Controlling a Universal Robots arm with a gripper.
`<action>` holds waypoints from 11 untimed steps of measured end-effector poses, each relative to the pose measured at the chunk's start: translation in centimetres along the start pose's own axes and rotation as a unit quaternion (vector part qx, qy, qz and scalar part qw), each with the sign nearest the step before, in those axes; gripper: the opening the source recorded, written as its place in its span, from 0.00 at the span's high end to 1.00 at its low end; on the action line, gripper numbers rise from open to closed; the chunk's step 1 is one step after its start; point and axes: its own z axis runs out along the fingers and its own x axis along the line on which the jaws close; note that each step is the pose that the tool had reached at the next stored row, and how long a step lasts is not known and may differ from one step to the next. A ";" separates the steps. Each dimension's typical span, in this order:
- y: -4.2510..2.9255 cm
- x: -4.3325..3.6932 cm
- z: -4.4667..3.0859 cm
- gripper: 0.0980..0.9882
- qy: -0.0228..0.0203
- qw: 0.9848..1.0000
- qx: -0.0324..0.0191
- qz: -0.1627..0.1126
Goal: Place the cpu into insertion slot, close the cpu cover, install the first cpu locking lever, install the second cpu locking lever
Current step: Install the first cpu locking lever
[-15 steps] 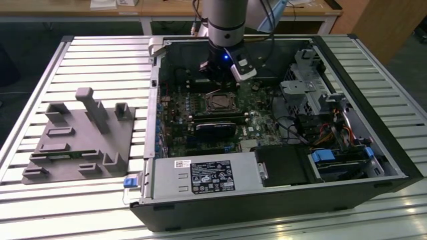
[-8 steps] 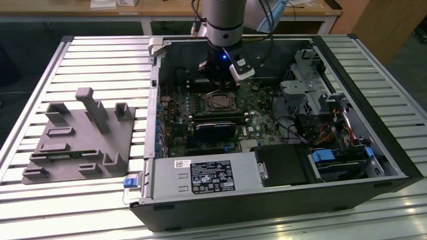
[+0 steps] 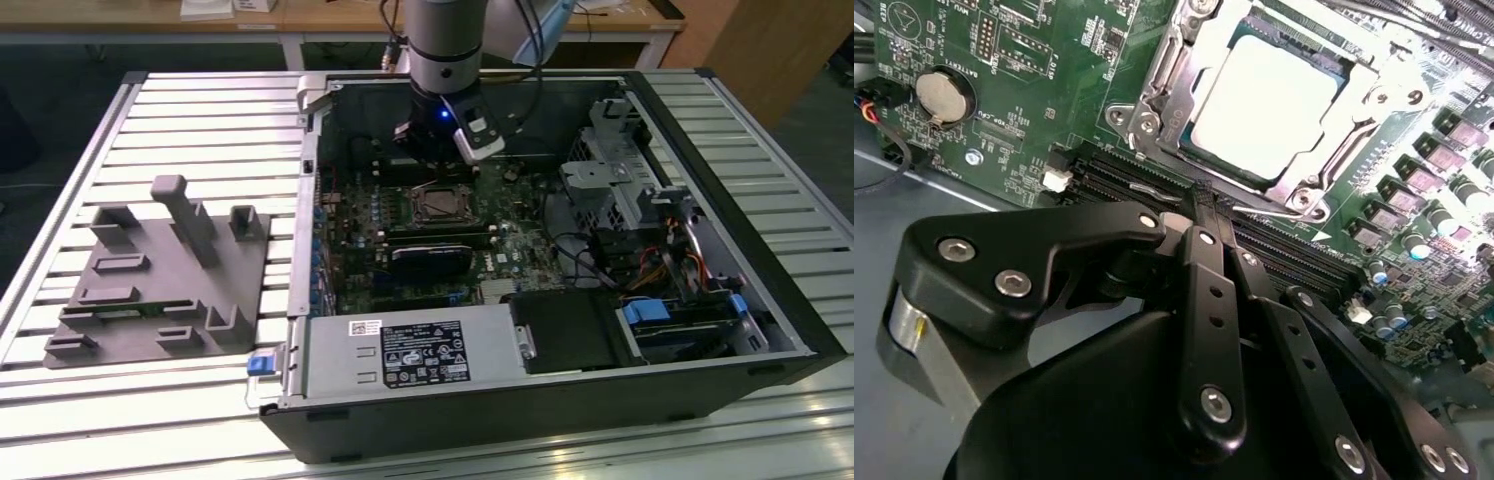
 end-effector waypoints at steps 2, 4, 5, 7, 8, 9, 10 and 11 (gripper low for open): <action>0.06 0.02 0.12 0.99 -0.001 1.000 0.000 0.004; 0.10 0.04 0.23 0.99 -0.002 1.000 0.001 0.013; 0.11 0.04 0.27 0.99 -0.003 1.000 0.001 0.019; 0.12 0.05 0.35 0.99 -0.005 1.000 0.002 0.030; 0.14 0.05 0.40 0.99 -0.006 0.999 0.002 0.036; 0.16 0.06 0.44 0.99 -0.007 0.999 0.002 0.042; 0.18 0.06 0.48 0.99 -0.007 0.999 0.003 0.047; 0.22 0.07 0.52 0.99 -0.008 0.999 0.003 0.051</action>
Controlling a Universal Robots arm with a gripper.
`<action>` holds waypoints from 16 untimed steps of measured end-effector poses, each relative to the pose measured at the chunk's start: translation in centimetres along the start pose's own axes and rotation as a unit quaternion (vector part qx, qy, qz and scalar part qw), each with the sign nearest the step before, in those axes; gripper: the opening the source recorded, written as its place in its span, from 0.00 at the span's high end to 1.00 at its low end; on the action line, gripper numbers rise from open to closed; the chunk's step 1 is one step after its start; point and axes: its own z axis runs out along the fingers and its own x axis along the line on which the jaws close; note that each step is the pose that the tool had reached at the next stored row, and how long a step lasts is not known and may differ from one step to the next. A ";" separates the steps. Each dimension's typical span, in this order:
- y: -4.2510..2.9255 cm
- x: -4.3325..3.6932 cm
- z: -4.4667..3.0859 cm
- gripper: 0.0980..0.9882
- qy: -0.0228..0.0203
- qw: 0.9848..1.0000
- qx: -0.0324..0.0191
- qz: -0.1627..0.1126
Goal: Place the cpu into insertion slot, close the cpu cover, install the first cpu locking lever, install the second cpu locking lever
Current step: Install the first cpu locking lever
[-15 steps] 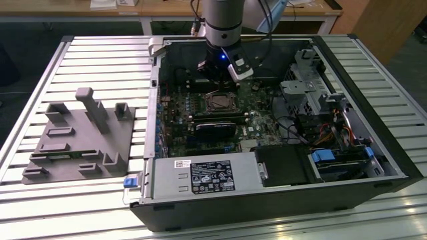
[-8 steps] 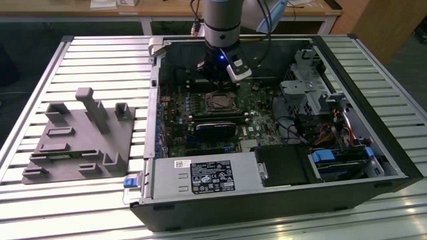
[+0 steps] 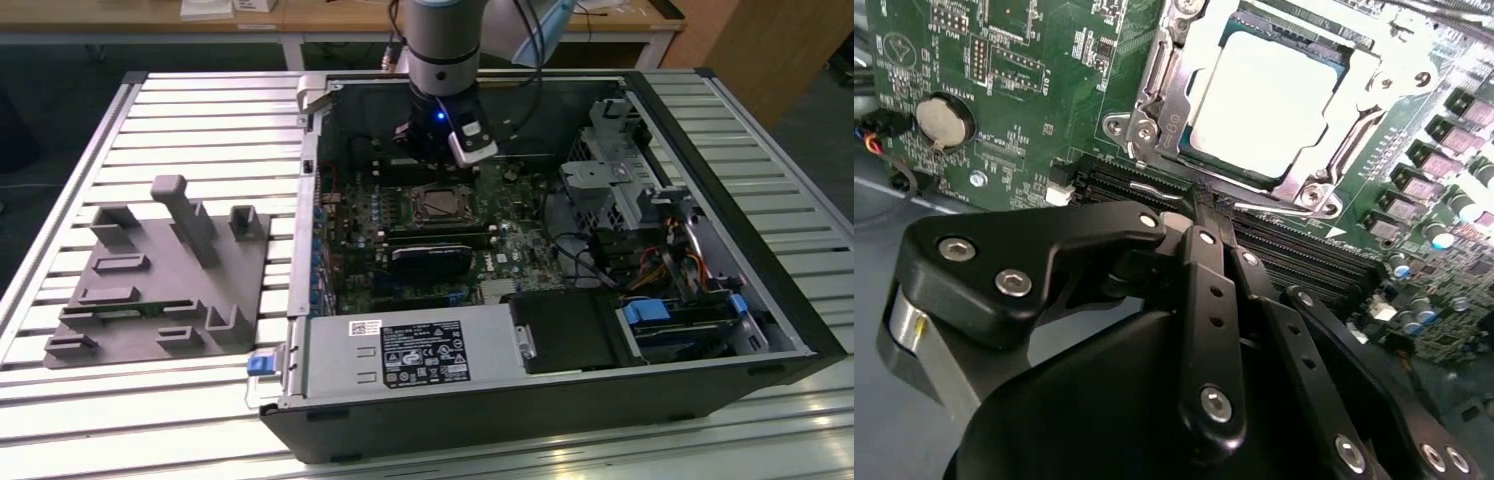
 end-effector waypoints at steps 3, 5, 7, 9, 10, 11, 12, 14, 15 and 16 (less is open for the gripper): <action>0.23 0.08 0.16 0.99 -0.002 1.000 0.001 0.014; 0.23 0.08 0.20 0.99 -0.003 1.000 0.001 0.019; 0.23 0.08 0.27 0.99 -0.004 1.000 0.001 0.024; 0.22 0.09 0.33 0.99 -0.004 1.000 0.002 0.027; 0.21 0.09 0.36 0.99 -0.004 1.000 0.002 0.028; 0.20 0.09 0.39 0.99 -0.004 1.000 0.002 0.029; 0.20 0.09 0.43 0.99 -0.005 1.000 0.002 0.030; 0.18 0.09 0.49 0.99 -0.005 0.999 0.002 0.032; 0.17 0.10 0.52 0.99 -0.005 0.999 0.002 0.033; 0.16 0.10 0.54 0.99 -0.005 0.999 0.002 0.034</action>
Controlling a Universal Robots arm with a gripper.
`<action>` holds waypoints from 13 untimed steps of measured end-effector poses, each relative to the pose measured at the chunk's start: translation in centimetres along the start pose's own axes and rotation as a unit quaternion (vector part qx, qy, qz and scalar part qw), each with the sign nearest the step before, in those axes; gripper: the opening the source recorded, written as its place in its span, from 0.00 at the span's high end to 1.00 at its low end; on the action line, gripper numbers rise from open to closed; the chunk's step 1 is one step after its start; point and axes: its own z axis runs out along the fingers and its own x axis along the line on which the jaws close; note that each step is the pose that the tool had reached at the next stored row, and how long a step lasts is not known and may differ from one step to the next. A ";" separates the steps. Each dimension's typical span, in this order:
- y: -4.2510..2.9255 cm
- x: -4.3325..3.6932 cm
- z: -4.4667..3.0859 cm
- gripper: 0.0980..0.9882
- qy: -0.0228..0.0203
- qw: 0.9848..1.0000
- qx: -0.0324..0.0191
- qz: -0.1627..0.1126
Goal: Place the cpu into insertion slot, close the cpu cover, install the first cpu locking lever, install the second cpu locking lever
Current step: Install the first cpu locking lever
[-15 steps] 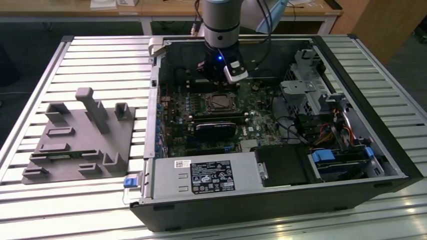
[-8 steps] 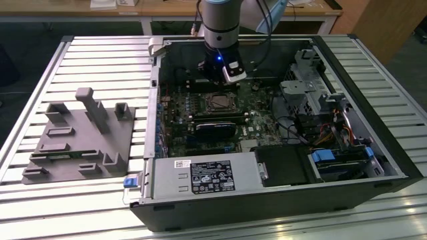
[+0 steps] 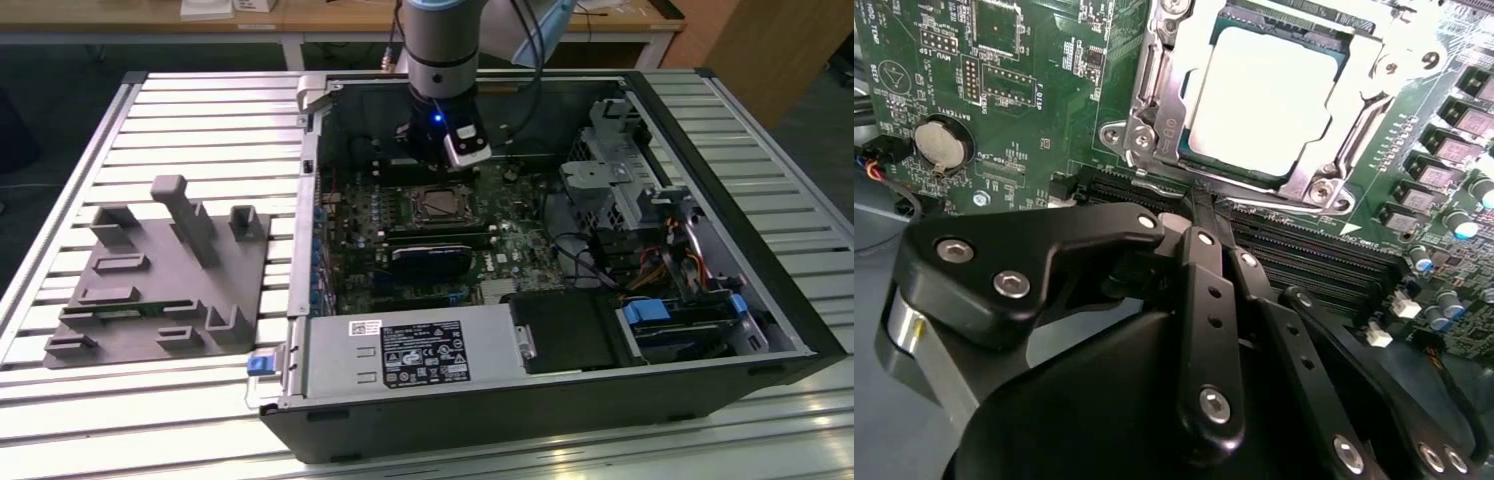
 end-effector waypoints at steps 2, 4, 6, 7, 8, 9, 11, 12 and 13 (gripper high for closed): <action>-0.04 0.00 0.06 0.99 0.000 1.000 0.000 0.002; -0.09 -0.02 0.11 0.99 0.000 1.000 0.000 0.003; -0.16 -0.03 0.15 0.99 -0.001 1.000 0.000 0.003; -0.20 -0.04 0.16 0.99 -0.001 1.000 0.000 0.003; -0.23 -0.05 0.18 0.99 -0.001 1.000 0.000 0.004; -0.26 -0.05 0.20 0.99 -0.001 1.000 0.000 0.004; -0.31 -0.06 0.25 0.99 -0.001 1.000 0.001 0.004; -0.34 -0.06 0.27 0.99 -0.001 1.000 0.001 0.004; -0.35 -0.06 0.29 0.99 -0.001 1.000 0.001 0.005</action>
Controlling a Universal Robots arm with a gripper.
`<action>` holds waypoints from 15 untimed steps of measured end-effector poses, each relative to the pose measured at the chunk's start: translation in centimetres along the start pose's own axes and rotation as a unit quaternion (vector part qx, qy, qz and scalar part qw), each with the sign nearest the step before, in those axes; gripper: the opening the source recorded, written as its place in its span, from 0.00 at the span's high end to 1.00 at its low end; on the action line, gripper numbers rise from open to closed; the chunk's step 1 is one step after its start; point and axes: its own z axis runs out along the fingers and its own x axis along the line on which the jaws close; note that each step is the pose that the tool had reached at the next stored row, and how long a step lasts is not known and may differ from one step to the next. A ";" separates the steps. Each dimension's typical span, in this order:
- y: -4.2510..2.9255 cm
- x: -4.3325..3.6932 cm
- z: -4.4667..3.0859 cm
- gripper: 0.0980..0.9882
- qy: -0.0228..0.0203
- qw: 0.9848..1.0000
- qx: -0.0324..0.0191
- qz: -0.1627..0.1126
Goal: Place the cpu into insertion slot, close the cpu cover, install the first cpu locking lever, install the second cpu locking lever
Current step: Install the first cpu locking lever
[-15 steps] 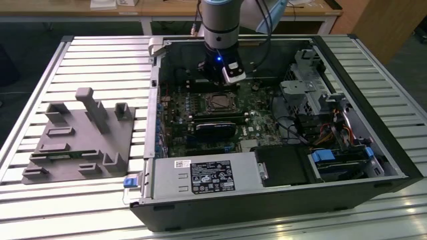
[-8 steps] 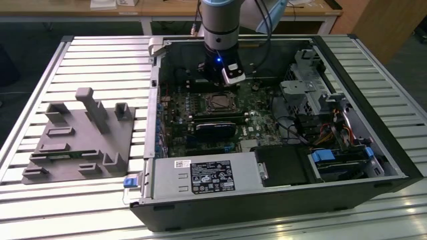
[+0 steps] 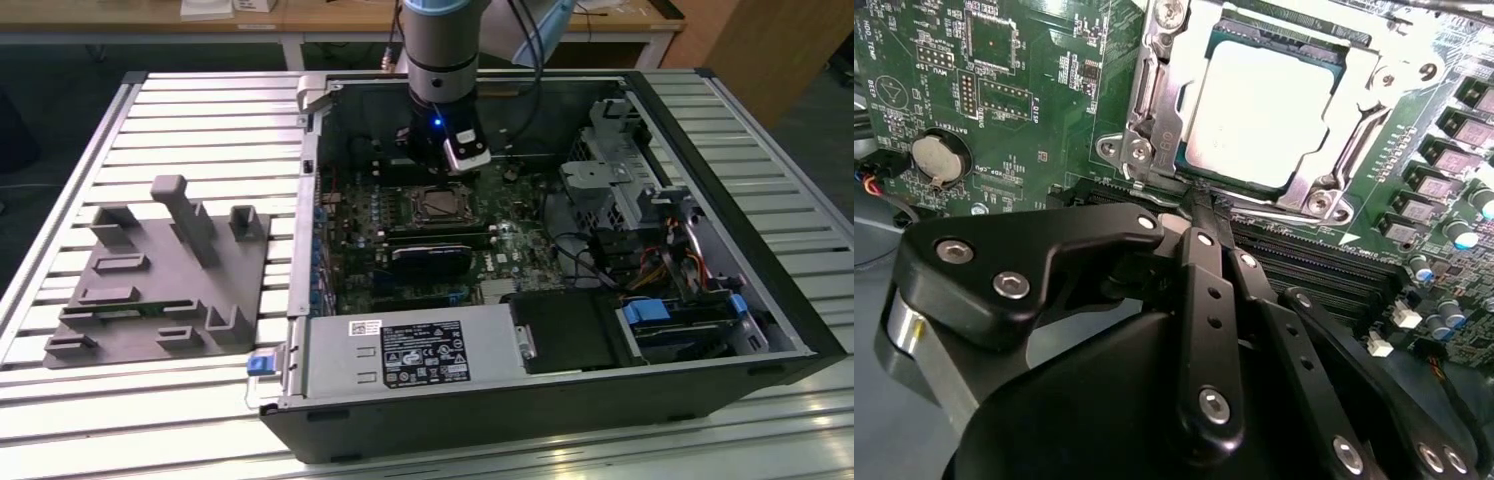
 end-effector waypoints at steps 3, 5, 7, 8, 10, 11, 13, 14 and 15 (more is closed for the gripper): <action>0.00 0.00 0.00 0.99 0.000 1.000 0.000 0.000; 0.00 0.00 0.01 0.99 0.000 1.000 0.000 0.000; 0.01 -0.01 -0.04 0.99 0.000 1.000 0.000 0.000; 0.03 -0.02 -0.16 0.99 0.000 1.000 0.000 0.000; 0.07 -0.03 -0.45 0.99 0.000 1.000 0.000 0.000; 0.09 -0.04 -0.57 0.99 0.000 1.000 0.000 0.000; 0.12 -0.05 -0.73 0.99 0.000 1.000 0.000 0.000; 0.12 -0.06 -0.78 0.99 0.000 1.000 0.000 0.000; 0.13 -0.06 -0.79 0.99 0.000 1.000 0.000 0.000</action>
